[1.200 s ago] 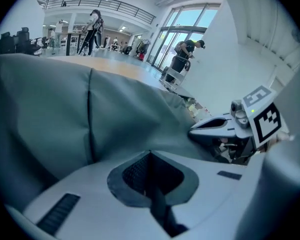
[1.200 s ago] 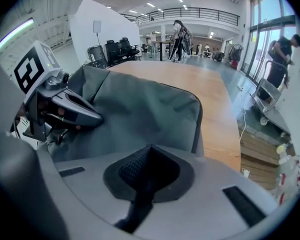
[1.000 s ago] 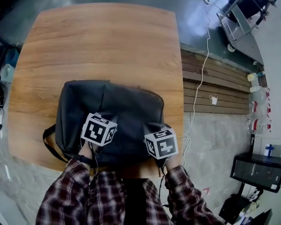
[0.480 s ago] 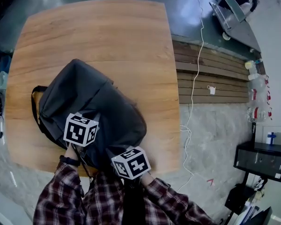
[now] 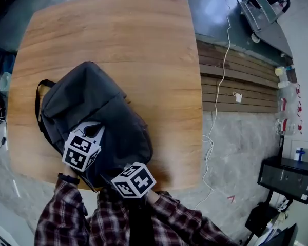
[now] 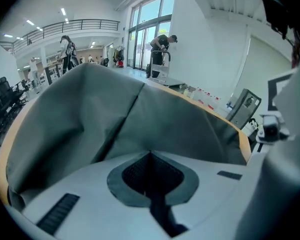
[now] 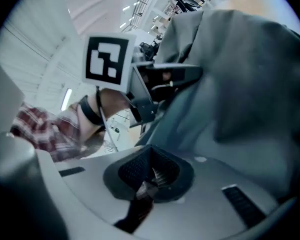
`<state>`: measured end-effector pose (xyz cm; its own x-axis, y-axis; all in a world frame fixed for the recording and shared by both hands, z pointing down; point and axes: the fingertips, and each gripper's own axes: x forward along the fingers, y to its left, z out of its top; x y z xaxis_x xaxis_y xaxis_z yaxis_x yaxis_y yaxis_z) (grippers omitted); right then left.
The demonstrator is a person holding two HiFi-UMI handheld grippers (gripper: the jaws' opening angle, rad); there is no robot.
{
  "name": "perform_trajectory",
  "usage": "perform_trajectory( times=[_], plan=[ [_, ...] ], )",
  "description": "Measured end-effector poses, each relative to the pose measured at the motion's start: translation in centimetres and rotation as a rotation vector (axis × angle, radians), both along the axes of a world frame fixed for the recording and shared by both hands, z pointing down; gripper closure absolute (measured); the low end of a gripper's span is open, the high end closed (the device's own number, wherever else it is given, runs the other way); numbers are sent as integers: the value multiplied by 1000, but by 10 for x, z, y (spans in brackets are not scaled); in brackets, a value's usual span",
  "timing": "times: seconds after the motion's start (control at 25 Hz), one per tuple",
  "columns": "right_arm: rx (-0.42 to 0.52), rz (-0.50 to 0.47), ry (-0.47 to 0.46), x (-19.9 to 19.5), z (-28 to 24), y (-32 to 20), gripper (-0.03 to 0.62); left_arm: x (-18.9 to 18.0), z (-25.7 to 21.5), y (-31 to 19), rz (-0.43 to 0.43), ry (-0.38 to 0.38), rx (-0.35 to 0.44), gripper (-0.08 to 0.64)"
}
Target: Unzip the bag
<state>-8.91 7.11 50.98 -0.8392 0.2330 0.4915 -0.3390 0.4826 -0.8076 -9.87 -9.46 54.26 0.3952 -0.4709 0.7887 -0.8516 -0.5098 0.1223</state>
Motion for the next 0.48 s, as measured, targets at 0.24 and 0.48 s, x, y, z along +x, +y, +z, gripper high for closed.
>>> perform_trajectory(
  times=[0.24,0.48],
  plan=[
    [377,129,-99,66,-64,-122,591,0,-2,-4,-12,-31,41,551],
    [663,-113,78,96,-42,-235,581,-2,-2,-3,-11,-9,43,551]
  ],
)
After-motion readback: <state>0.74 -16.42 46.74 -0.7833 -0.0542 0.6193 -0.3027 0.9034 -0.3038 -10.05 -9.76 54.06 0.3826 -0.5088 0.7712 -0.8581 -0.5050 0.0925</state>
